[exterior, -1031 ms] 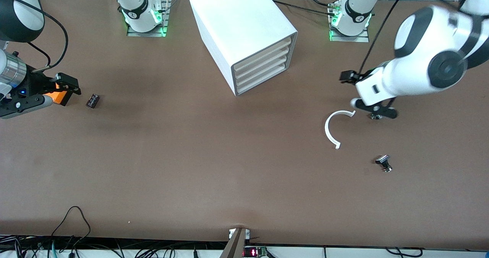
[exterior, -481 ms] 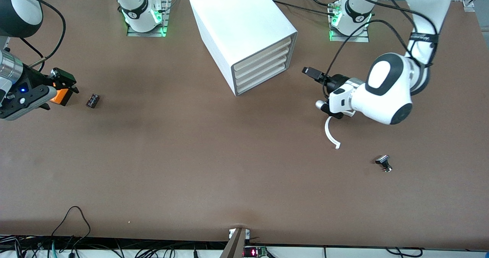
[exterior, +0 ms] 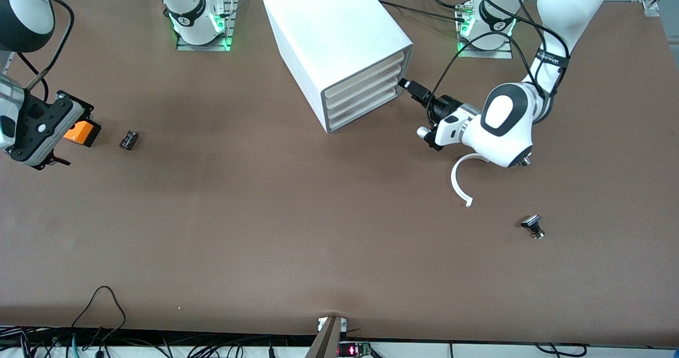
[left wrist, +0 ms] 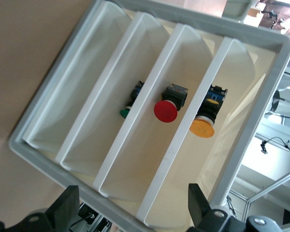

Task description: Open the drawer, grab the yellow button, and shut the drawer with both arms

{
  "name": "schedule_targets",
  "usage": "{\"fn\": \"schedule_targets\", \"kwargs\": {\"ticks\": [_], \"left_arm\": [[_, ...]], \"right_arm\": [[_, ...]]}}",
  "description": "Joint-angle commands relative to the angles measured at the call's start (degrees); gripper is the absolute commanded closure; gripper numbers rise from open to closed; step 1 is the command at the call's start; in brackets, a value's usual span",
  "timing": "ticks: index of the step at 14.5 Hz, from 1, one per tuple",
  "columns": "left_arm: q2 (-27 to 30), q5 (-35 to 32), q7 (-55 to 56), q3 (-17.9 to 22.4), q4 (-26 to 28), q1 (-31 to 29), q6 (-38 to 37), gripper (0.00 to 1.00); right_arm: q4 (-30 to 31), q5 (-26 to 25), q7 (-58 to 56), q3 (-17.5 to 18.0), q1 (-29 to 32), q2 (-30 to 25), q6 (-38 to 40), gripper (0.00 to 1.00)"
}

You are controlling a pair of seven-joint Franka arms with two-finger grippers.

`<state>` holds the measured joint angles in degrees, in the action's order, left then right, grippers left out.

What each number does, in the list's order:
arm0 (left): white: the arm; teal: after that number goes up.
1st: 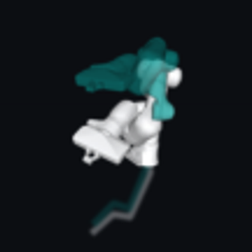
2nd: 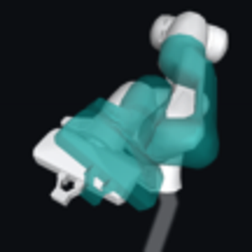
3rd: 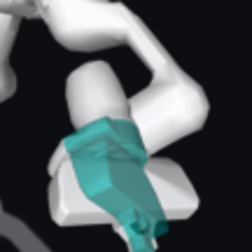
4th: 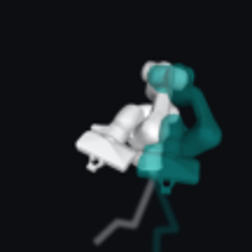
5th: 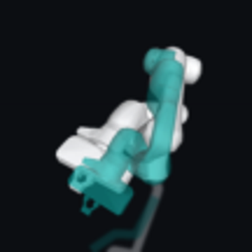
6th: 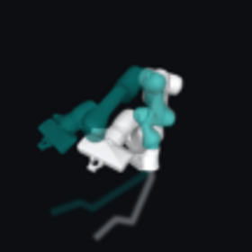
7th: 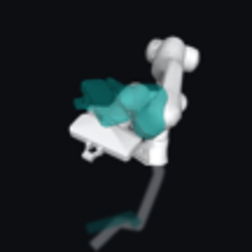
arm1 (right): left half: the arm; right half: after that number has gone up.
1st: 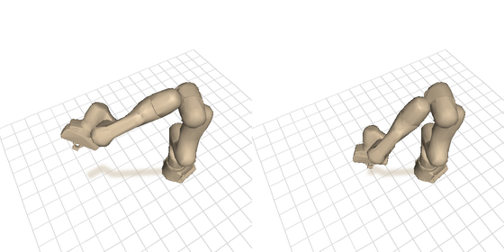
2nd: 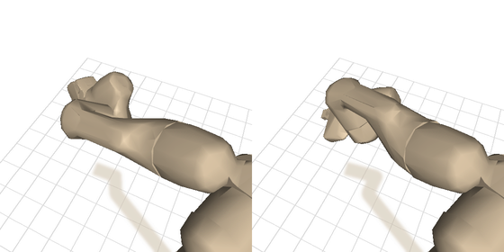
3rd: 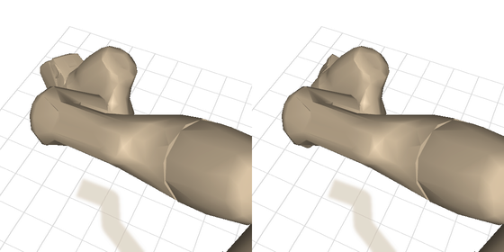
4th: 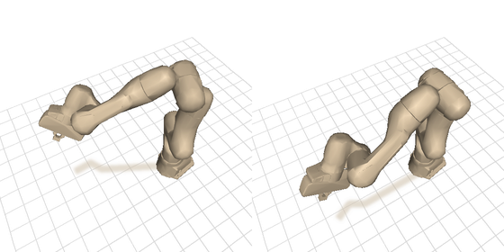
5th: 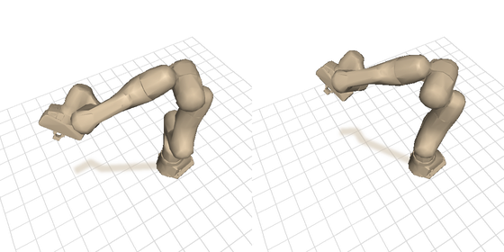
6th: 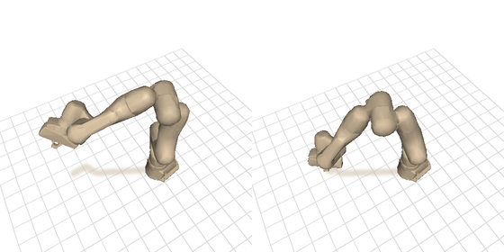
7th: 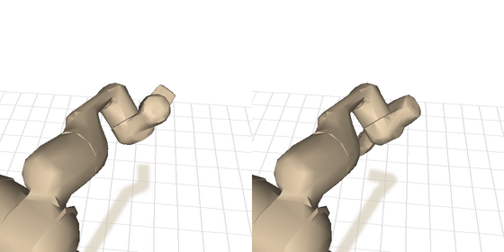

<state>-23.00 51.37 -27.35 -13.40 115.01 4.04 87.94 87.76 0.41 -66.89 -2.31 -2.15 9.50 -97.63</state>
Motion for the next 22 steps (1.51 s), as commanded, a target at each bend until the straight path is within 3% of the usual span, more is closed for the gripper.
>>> {"fn": "schedule_targets", "kwargs": {"ticks": [1, 4, 8, 11, 12, 15, 16, 22], "left_arm": [[1.0, 2.8, -2.0, -3.4, 2.9, -0.1, 2.9, 0.02], [1.1, 4.4, -2.0, -6.1, 4.1, -0.1, 7.0, 0.06], [1.6, 4.9, -1.8, -7.7, 5.7, -0.2, 6.9, 0.22], [2.1, 6.5, -1.7, -8.9, 7.3, -0.2, 7.0, 0.35], [2.3, 6.9, -1.7, -9.1, 7.9, -0.3, 7.0, 0.45], [3.2, 6.9, -1.4, -9.1, 7.6, -0.6, 6.6, 0.93], [3.2, 6.9, -1.2, -9.1, 7.6, -0.9, 6.5, 1.0], [3.4, 6.6, -2.0, -7.4, 5.5, -6.5, 7.0, 1.0]], "right_arm": [[-2.7, 1.8, -9.1, 0.0, -0.4, 3.3, 0.2, 0.0], [-6.1, 5.2, -16.6, 0.5, -2.2, 8.1, 0.1, 0.0], [-9.4, 4.6, -18.4, 0.5, -7.3, 10.5, -0.5, 0.0], [-9.8, 4.2, -22.1, 0.5, -10.5, 11.9, -5.2, 0.0], [-9.8, 4.4, -22.2, 0.5, -10.9, 12.1, -5.2, 0.0], [-9.8, 5.0, -22.3, 1.0, -11.9, 12.3, -4.8, 0.0], [-9.8, 5.0, -22.3, 1.3, -12.1, 12.3, -4.8, 0.0], [-9.8, 5.1, -21.5, 1.7, -14.5, 14.5, -6.6, 0.0]]}}
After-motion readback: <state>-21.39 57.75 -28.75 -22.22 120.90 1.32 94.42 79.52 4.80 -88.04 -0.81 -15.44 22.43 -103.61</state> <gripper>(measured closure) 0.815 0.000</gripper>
